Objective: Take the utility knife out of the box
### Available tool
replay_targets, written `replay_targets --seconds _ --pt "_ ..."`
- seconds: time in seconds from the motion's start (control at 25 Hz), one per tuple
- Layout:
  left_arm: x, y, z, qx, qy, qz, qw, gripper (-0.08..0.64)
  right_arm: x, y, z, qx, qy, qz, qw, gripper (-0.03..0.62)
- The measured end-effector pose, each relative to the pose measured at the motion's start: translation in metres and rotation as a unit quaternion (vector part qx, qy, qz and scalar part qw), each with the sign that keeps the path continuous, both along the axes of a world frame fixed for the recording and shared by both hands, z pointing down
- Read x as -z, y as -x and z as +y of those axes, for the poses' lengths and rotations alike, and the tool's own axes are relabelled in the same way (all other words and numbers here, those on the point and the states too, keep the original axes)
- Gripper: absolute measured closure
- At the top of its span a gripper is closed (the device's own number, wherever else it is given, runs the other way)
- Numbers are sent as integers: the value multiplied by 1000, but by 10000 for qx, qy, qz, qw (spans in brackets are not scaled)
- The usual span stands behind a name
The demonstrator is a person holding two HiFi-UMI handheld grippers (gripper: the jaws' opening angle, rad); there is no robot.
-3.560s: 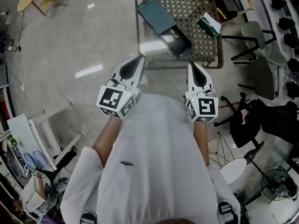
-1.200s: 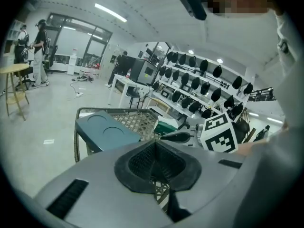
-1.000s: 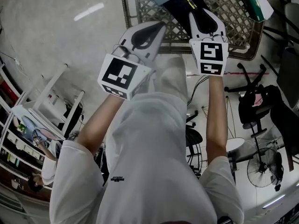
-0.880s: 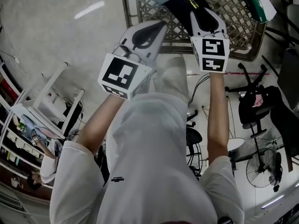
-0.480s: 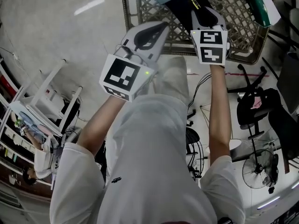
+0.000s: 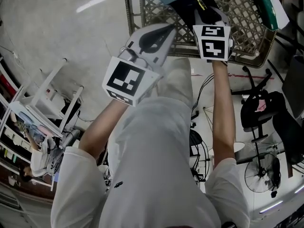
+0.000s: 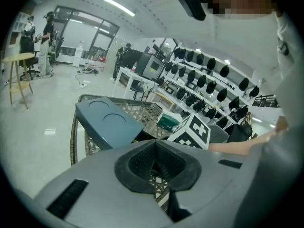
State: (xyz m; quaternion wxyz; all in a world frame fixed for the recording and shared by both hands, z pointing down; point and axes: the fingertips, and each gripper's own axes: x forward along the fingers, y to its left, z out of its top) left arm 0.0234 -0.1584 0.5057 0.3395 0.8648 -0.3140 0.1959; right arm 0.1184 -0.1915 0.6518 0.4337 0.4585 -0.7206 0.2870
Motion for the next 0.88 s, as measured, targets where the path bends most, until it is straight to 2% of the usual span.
replay_targets --seconds 0.24,0.56,0.64,0.72,0.88 --pt "0 1 5 -13 26 8 10000 560 -13 -3 -2 41 136 107 9998 449" --pt "0 5 6 -6 14 9 10000 560 -21 -2 -2 77 353 3 9993 457" --pt "1 6 6 -5 2 13 10000 560 -21 -3 -1 27 384 -18 9993 474" --pt "2 8 6 7 -20 13 10000 559 -21 -3 -1 -27 384 1 9993 535" --pt "5 15 8 39 -42 -7 10000 560 -20 -1 -1 -56 399 35 9992 538"
